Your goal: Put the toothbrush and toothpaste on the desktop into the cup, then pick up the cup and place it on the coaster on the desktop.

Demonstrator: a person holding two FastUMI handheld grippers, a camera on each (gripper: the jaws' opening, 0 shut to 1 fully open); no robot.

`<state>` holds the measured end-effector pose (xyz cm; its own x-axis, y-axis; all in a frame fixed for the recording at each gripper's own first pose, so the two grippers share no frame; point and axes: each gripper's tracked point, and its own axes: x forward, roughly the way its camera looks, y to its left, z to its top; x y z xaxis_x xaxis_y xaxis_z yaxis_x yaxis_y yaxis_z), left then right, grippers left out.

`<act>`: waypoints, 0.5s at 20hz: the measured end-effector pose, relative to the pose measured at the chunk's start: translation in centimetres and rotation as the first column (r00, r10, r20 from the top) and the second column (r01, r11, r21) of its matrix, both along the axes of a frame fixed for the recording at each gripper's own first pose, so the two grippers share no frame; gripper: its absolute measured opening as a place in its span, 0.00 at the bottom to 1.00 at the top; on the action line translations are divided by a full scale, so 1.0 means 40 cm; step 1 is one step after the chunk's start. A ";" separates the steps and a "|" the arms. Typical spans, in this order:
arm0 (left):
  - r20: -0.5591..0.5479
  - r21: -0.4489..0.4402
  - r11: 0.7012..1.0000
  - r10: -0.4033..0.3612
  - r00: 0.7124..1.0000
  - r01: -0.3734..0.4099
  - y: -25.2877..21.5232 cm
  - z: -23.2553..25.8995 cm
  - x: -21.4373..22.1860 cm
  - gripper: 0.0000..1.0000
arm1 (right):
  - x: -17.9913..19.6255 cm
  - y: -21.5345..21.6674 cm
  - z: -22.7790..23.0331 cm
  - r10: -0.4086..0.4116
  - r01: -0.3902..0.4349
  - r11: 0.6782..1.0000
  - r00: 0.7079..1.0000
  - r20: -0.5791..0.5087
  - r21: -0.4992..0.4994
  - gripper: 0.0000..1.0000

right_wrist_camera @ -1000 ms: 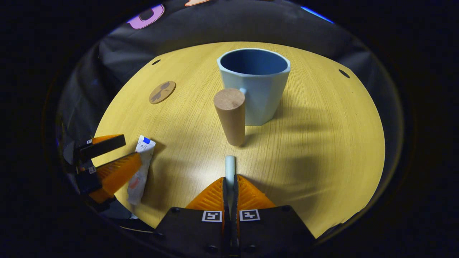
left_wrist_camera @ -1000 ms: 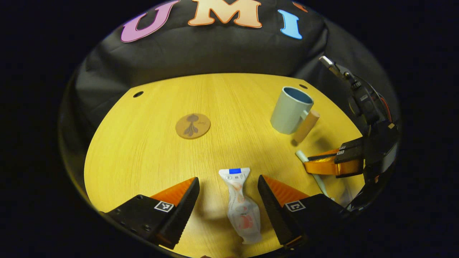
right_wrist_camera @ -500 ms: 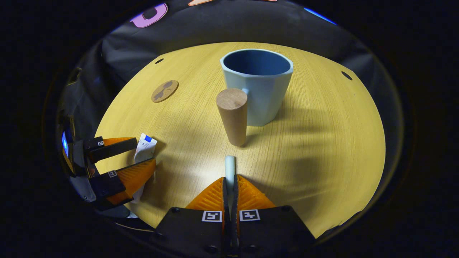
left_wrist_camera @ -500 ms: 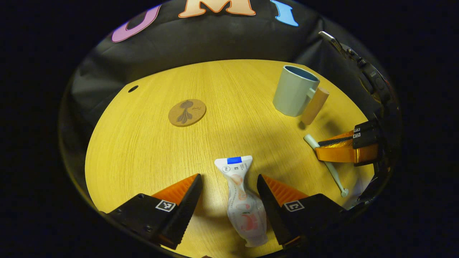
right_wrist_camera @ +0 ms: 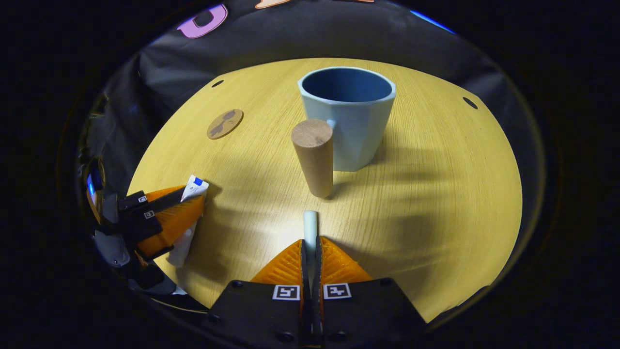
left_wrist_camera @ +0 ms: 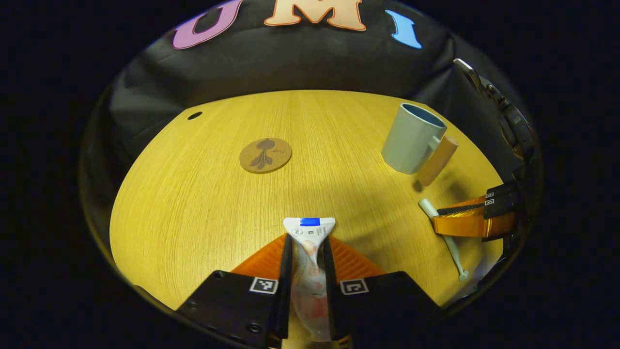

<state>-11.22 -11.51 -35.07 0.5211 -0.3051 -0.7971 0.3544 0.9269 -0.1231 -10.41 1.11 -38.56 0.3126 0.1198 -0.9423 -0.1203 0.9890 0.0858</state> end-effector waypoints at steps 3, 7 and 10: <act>-0.002 -0.019 1.000 -0.004 1.000 0.004 -0.005 0.002 0.001 0.13 | -0.002 -0.001 -0.001 0.014 -0.014 1.000 1.000 0.013 -0.006 0.04; 0.001 -0.080 0.997 0.010 1.000 -0.010 -0.020 0.008 0.010 0.02 | 0.003 -0.001 -0.001 0.012 -0.012 1.000 0.999 0.044 -0.016 0.01; -0.014 -0.116 0.993 0.018 1.000 -0.020 -0.036 0.013 0.006 0.01 | 0.004 0.015 0.007 0.015 -0.016 0.999 0.999 0.050 0.030 0.04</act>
<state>-10.98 -12.95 -34.53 0.5180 -0.3859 -0.7634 0.3346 0.9128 -0.2343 -10.24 1.72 -38.29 0.3565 0.1535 -0.9216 -0.1402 0.9840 0.1096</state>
